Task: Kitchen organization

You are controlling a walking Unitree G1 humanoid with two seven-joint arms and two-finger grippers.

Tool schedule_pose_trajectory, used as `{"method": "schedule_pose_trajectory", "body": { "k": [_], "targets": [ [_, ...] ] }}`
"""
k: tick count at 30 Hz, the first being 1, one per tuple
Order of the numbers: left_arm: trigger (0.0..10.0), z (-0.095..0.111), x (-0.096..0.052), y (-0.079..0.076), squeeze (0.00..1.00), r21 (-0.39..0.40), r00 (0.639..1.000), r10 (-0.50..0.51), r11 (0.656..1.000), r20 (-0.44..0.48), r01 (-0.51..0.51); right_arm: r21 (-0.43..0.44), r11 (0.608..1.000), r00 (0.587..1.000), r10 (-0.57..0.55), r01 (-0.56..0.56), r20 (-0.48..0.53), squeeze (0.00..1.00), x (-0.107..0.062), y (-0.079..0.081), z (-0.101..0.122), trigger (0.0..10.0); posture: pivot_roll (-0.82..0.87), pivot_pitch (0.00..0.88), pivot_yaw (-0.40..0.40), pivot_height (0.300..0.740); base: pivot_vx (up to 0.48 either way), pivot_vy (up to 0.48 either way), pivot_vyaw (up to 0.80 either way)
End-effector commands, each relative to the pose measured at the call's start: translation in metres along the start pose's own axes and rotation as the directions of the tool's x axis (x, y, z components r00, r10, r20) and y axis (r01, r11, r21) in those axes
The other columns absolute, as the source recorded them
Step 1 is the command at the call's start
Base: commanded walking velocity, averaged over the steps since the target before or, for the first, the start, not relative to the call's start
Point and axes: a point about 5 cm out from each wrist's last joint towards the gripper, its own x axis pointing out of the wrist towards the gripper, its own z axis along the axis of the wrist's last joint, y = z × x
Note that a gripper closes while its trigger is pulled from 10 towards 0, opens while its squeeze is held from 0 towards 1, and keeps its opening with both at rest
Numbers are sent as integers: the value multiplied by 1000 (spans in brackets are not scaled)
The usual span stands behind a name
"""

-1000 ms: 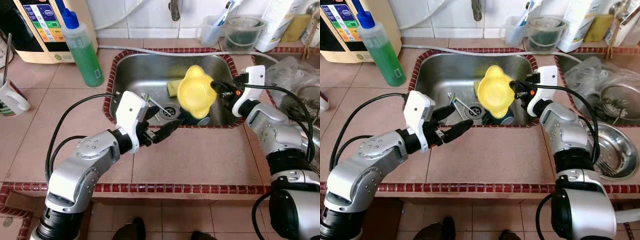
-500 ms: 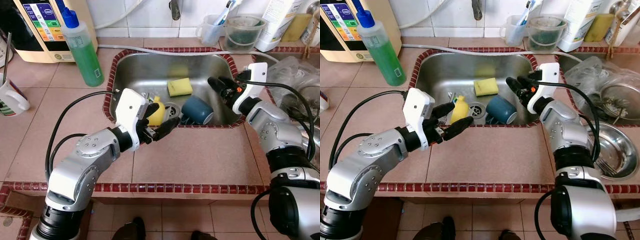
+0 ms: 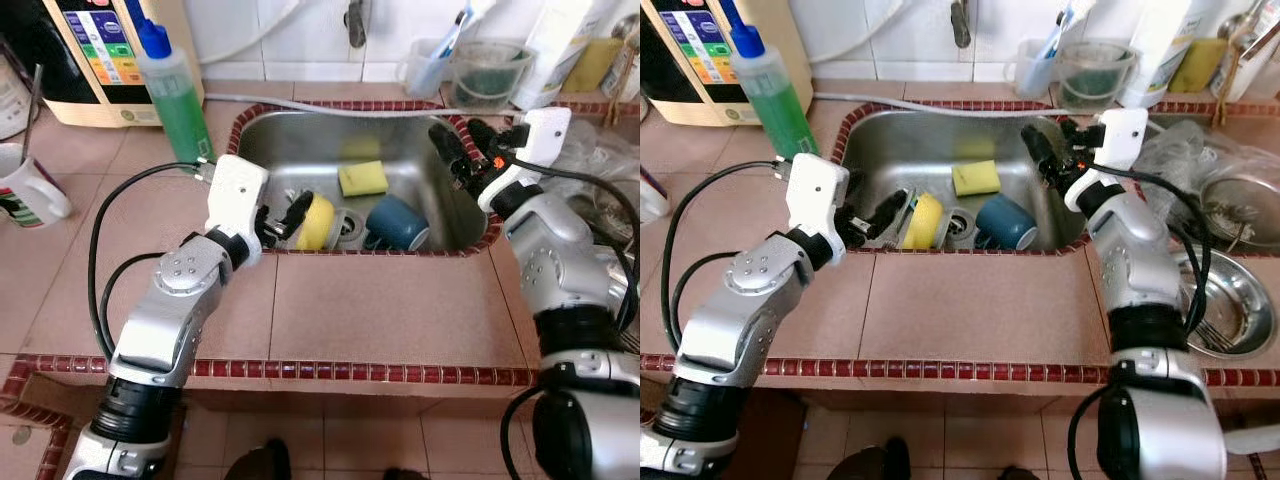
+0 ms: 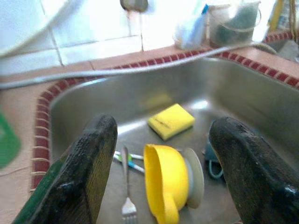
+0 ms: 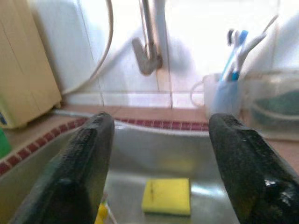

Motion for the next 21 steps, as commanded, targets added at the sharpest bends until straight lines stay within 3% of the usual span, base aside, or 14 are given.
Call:
{"method": "schedule_pose_trajectory", "body": {
  "k": [1,8,16,19,20,21],
  "targets": [
    [10000,6,3,2,0,10,1000,12,1000,23,-12,-29,999,998,-25,27,60,1000,-5,1,8,10000,-29,27,28,740,0,0,0],
    [10000,-2,5,5,0,-51,995,61,997,73,-58,-38,993,986,-107,113,127,1000,-30,11,2,10000,-51,0,36,740,0,0,0],
    [10000,-19,3,9,0,-108,992,97,990,82,-88,-113,974,977,-185,196,105,1000,-55,24,-19,10000,-65,0,40,740,0,0,0],
    [10000,-22,1,10,0,-110,990,96,990,106,-84,-101,970,973,-211,220,91,1000,-63,29,-26,10000,-62,0,38,740,0,0,0],
    [10000,-21,0,11,0,-127,987,102,988,121,-86,-110,969,973,-212,222,95,961,-63,30,-26,10000,-62,0,38,740,0,0,0],
    [10000,-21,-1,12,0,-129,986,108,987,123,-92,-121,967,972,-215,225,95,0,-65,31,-27,10000,-60,0,36,740,0,0,0]
  ]
}}
